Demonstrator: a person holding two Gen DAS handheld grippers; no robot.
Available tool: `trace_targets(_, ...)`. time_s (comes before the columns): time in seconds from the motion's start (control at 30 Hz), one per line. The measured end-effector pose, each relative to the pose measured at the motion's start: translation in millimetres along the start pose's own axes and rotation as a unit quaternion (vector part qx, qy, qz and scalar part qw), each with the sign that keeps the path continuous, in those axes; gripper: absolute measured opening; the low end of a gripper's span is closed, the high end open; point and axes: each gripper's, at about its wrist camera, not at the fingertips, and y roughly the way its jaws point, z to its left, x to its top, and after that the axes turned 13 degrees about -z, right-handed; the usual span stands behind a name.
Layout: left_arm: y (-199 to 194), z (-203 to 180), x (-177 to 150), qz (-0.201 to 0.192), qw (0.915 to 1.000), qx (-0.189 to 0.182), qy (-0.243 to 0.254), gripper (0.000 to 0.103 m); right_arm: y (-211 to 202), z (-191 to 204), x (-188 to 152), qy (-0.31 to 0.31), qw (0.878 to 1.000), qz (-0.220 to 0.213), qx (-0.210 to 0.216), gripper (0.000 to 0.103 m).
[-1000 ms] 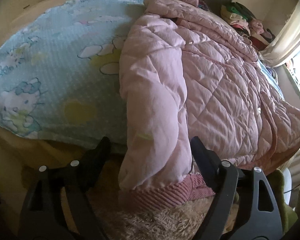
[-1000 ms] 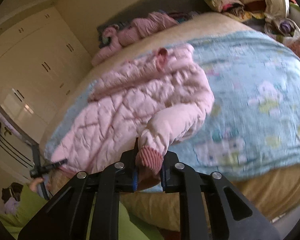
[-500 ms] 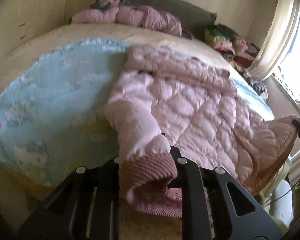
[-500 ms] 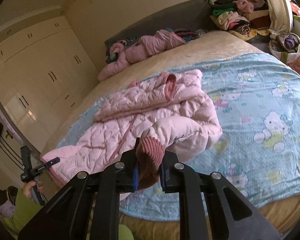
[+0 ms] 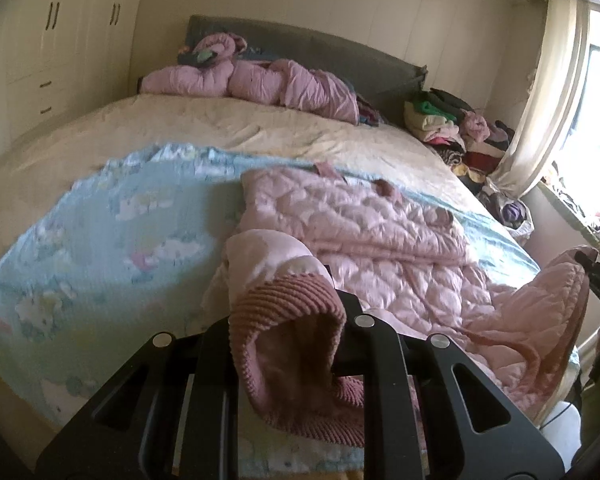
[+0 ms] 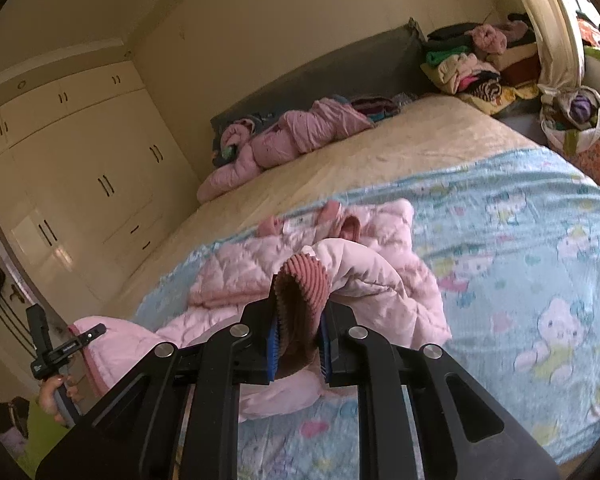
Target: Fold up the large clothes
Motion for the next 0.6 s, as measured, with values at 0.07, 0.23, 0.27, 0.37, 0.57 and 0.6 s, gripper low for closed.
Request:
trace_targets(0.07, 1.7, -2.3, 6.7, -0.006, 1.0000, 0.001, 0.002, 0.011, 5.5, 0.1, 8.0, -0.001, 1.000, -0.007, -0.002, 0.014)
trace_targets(0.23, 9.7, -5.9, 21.4, -0.020, 0.9997, 0.005, 0.012, 0.011, 18.7, 1.9, 25.3, -0.007, 1.000, -0.020, -0.004, 0.014)
trace_targets(0.27, 11.1, -6.4, 23.8, -0.022, 0.9997, 0.005, 0.013, 0.011, 19.9, 2.4, 27.7, -0.007, 1.000, -0.022, -0.004, 0.014)
trace_targets(0.37, 17.2, -8.1, 31.8, -0.027, 0.9995, 0.007, 0.015, 0.011, 27.1, 3.1, 34.5, -0.011, 1.000, -0.028, -0.007, 0.014)
trace_targets(0.57, 33.8, -9.5, 46.8, -0.035, 0.9990, 0.016, 0.024, 0.011, 41.6, -3.3, 47.2, -0.009, 0.999, -0.040, -0.020, 0.014)
trace_targets(0.6, 36.2, -9.1, 48.6, -0.035, 0.9990, 0.016, 0.024, 0.011, 43.6, -4.8, 48.2, -0.008, 0.999, -0.042, -0.022, 0.014)
